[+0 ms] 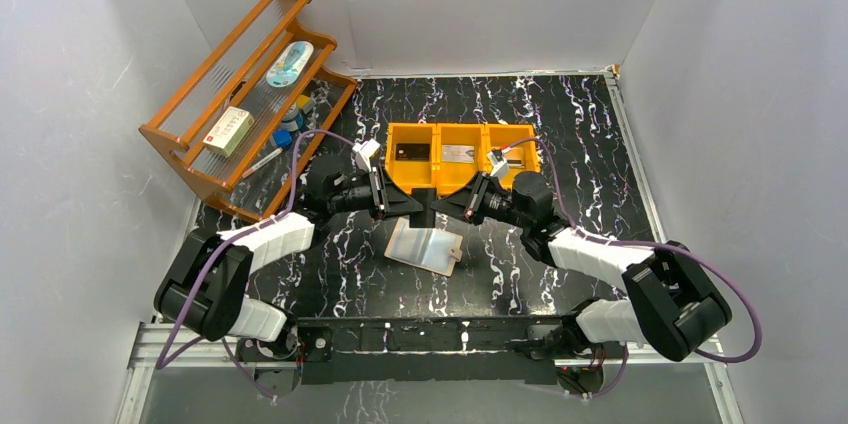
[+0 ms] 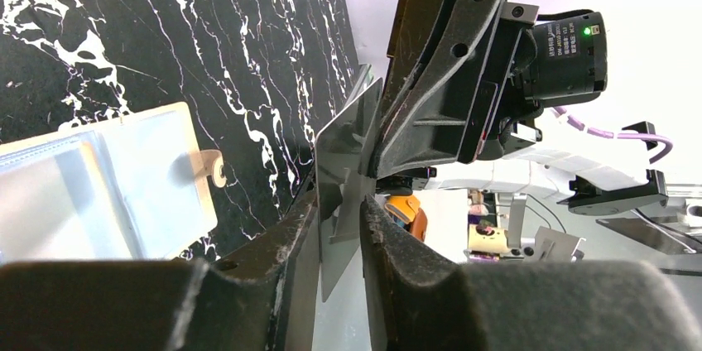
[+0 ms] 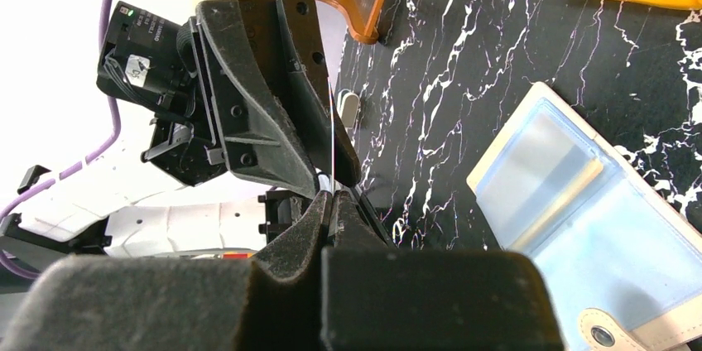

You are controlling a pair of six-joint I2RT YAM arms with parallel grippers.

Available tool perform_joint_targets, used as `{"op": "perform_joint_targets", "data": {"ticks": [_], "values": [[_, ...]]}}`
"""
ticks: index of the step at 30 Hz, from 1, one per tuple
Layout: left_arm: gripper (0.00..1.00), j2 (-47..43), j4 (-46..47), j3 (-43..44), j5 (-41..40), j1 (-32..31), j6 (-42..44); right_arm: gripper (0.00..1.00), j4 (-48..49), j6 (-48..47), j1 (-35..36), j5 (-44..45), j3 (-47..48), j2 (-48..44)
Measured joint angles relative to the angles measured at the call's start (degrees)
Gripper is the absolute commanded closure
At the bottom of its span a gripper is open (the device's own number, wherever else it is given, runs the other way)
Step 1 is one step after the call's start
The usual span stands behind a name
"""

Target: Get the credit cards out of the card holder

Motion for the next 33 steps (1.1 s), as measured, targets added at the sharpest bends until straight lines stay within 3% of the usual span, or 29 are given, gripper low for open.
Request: {"op": "perform_joint_targets", "data": {"ticks": [12,23,33], "values": [[1.00,0.0,-1.0,0.0,-0.2,0.2,0.7,1.00,1.4,0.9,-0.5,-1.0,-1.2,1.0],[1.00,-1.2,-3.1,0.3,-0.1,0.0,2.4,0.72,1.2,1.4,-0.7,-1.0,-1.8,1.1],[1.00,-3.5,-17.9,6.3,-4.1,0.0,13.3,0.50,-0.8,1.3,-0.8,0.3,-1.9,0.6]]}}
